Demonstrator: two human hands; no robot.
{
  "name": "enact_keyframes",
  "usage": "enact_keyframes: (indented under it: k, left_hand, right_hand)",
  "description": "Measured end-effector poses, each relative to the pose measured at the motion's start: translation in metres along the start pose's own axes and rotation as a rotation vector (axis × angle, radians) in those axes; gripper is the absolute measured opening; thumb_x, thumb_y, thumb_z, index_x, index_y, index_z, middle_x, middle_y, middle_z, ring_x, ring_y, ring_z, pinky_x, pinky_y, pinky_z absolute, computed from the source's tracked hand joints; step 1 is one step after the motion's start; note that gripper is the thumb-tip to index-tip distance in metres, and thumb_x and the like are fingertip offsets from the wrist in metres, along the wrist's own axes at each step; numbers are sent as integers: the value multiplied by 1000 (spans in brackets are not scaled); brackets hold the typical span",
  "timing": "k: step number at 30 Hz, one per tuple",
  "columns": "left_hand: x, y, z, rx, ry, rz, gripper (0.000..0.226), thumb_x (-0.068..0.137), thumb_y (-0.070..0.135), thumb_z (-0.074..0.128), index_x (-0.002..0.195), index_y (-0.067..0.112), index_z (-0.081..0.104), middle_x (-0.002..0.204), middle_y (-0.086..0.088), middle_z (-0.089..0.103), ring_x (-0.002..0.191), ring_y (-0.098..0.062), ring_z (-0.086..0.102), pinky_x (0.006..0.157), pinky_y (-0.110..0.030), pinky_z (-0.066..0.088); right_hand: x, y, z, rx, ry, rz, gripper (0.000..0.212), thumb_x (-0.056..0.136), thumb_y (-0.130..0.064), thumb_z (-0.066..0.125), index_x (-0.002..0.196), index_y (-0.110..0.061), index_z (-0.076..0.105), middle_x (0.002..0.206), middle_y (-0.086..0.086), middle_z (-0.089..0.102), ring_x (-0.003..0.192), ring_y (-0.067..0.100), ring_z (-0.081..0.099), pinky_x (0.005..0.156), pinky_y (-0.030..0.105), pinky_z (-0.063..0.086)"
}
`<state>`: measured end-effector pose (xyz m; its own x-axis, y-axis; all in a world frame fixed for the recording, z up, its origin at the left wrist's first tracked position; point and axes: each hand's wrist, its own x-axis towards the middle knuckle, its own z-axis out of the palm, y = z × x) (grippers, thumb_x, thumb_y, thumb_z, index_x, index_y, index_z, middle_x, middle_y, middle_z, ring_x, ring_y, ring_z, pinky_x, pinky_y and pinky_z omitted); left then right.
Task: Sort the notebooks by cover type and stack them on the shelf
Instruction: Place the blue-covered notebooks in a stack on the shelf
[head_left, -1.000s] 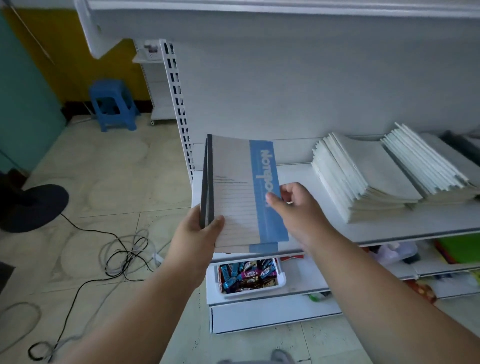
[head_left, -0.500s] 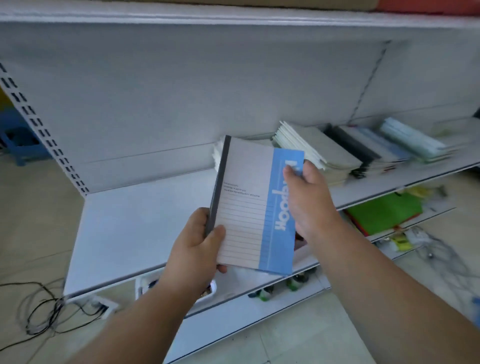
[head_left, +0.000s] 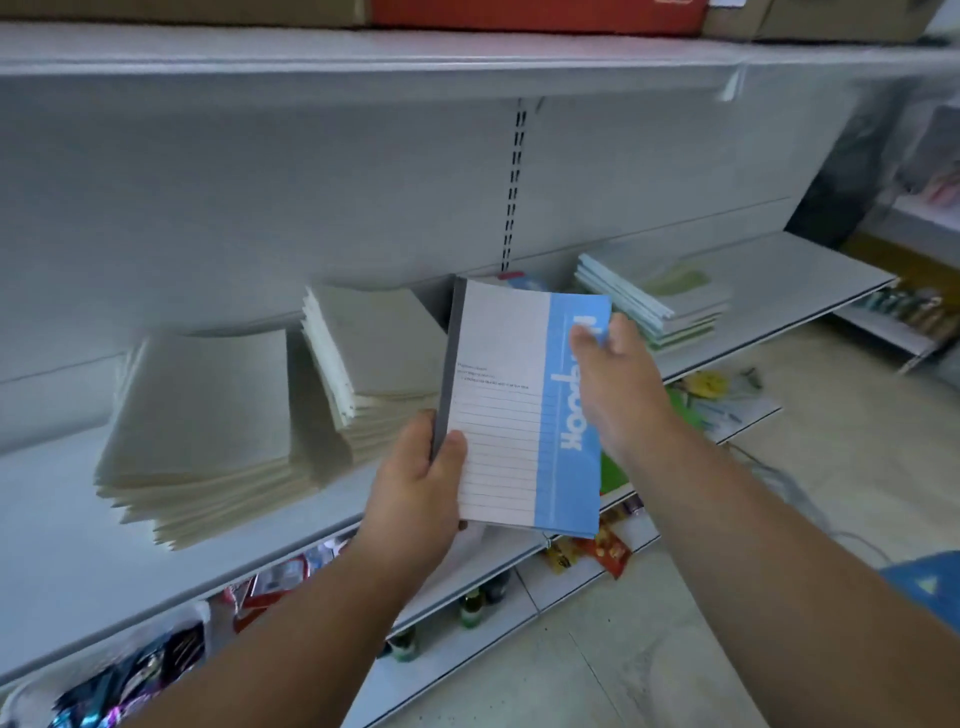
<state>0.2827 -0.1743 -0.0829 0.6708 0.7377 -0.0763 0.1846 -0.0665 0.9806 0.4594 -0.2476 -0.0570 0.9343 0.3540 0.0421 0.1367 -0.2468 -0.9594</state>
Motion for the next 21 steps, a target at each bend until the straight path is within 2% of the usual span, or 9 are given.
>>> enact_keyframes:
  k: [3,6,7,9,11,13,15,17,21]
  left_hand:
    - [34,8,27,-51,-69,-33,16,106,25,43,104,20,59,92,-7,70,67,-13,64,58,-27,54]
    - [67,19,55,-13,-29,4,18,106,22,41,97,15,56,86,-1,65,61,-1,59,52,-10,45]
    - [78,22,65,56,-14,9,18,106,22,41,95,16,55,84,1,63,62,0,58,49,-6,42]
    - [101,27,82,209,-29,-2,18,104,24,40,95,17,54,83,-1,61,64,-7,57,49,-14,45]
    - [129,29,95,422,-36,-1,18,102,25,41,93,14,53,82,-1,58,67,-11,56,56,-28,49]
    - [160,30,103,665,-1,-22,19,102,29,44,89,17,50,78,5,52,66,-8,50,55,-25,42]
    - [186,30,107,791,46,-73,16,100,31,47,92,19,54,80,4,55,66,-10,52,57,-25,44]
    - [205,29,112,835,104,-125,17,97,32,52,96,19,63,84,2,62,73,-16,59,65,-28,52]
    - [225,28,120,978,156,-214,16,92,36,57,87,22,63,69,8,52,63,-12,52,53,-23,40]
  right_hand:
    - [37,10,-16,79,-35,69,16,100,-27,50,89,-15,51,80,7,56,68,20,54,58,27,43]
    - [75,12,-34,-87,-109,45,16,102,-30,48,100,-18,58,89,5,64,80,22,64,69,27,52]
    - [91,12,-40,-182,-116,19,19,102,-31,48,95,-16,57,85,4,62,76,20,62,65,22,50]
    - [124,14,-47,-341,-135,-24,26,101,-30,49,80,-15,49,72,1,52,64,16,52,51,21,39]
    - [161,14,-44,-479,-179,-84,32,100,-27,48,70,-17,40,67,-1,45,58,14,44,47,19,31]
    - [196,14,-32,-606,-253,-173,35,99,-26,48,67,-17,38,67,0,44,61,17,44,48,18,30]
    - [229,17,-13,-700,-335,-260,29,95,-29,50,71,-14,47,73,6,52,75,28,55,58,28,33]
    - [254,21,4,-753,-407,-350,23,93,-31,51,78,-14,56,82,11,61,86,32,62,66,29,35]
    - [285,28,25,-877,-464,-444,30,98,-33,48,106,-6,59,112,18,64,106,37,59,76,34,38]
